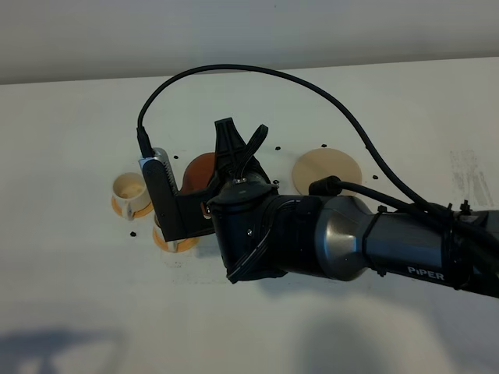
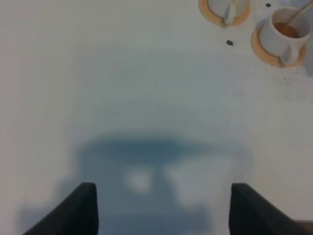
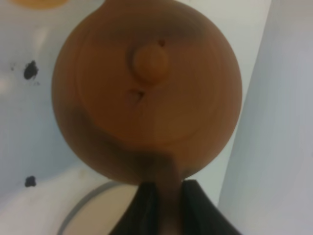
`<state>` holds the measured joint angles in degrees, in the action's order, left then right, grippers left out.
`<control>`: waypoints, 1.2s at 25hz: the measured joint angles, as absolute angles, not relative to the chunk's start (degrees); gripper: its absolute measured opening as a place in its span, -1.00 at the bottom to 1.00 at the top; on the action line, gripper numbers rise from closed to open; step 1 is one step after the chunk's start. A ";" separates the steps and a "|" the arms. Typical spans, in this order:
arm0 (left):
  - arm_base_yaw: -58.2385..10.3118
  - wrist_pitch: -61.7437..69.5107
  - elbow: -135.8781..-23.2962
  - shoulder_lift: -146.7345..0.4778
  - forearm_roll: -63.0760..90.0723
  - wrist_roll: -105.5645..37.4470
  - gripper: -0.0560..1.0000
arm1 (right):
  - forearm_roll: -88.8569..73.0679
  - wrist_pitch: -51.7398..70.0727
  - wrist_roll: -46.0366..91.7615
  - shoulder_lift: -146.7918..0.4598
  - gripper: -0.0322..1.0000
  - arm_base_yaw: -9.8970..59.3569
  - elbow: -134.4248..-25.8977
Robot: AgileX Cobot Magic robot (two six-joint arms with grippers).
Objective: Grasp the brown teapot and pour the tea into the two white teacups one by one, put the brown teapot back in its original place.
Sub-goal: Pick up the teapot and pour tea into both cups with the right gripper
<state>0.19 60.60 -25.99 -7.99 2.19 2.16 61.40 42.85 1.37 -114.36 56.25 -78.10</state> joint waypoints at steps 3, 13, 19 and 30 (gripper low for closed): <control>0.19 60.60 -25.99 -7.99 2.19 2.16 0.18 | 61.56 42.85 2.10 -114.36 -0.71 56.25 -78.10; 0.19 60.60 -25.99 -7.99 2.19 2.16 0.18 | 63.08 43.08 2.42 -114.36 -0.71 56.25 -78.10; 0.19 60.60 -25.99 -7.99 2.19 2.16 0.18 | 63.50 43.08 2.42 -114.36 -0.71 56.25 -78.10; 0.19 60.60 -25.99 -7.99 2.19 2.16 0.18 | 63.61 43.08 2.60 -114.36 -0.71 56.25 -78.10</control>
<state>0.19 60.60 -25.99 -7.99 2.19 2.16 63.61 43.08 2.60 -114.36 56.25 -78.10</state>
